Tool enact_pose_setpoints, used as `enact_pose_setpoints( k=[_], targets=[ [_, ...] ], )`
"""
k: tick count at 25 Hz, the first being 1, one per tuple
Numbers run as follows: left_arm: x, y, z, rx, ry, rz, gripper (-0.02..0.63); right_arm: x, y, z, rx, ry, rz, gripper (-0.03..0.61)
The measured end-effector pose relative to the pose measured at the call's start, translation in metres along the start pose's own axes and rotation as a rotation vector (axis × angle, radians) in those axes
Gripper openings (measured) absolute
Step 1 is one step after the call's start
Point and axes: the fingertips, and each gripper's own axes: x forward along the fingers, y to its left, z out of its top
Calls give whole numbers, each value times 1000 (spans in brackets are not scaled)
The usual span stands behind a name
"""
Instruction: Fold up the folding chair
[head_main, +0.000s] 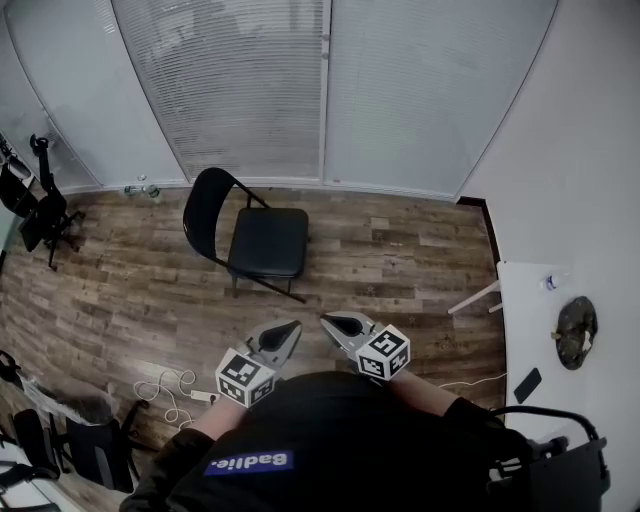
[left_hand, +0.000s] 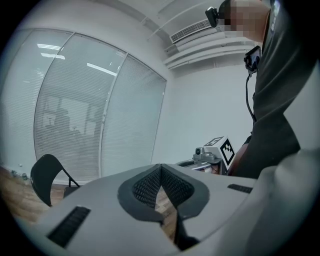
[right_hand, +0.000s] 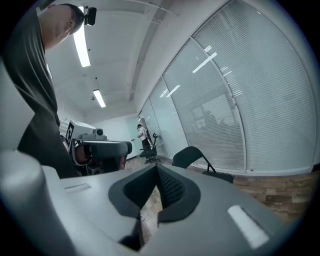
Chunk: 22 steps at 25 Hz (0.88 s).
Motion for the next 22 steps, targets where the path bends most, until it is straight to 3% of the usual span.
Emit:
enact_pose_setpoints(
  k=[7,11,16,22],
  targets=[
    [13,7,-19,-38,-3,90,5,-6,-27,-32,51,47,35,2],
    [16,32,-17,-51,-10,109,5,5,-41,-36,62,73,30,2],
    [26,92,-6,-26,-21,109,5,47,-64,-30,58,92,12,2],
    [42,201,19,-8,-13,72,5,133,-113,1,56,99,-50,2]
  ],
)
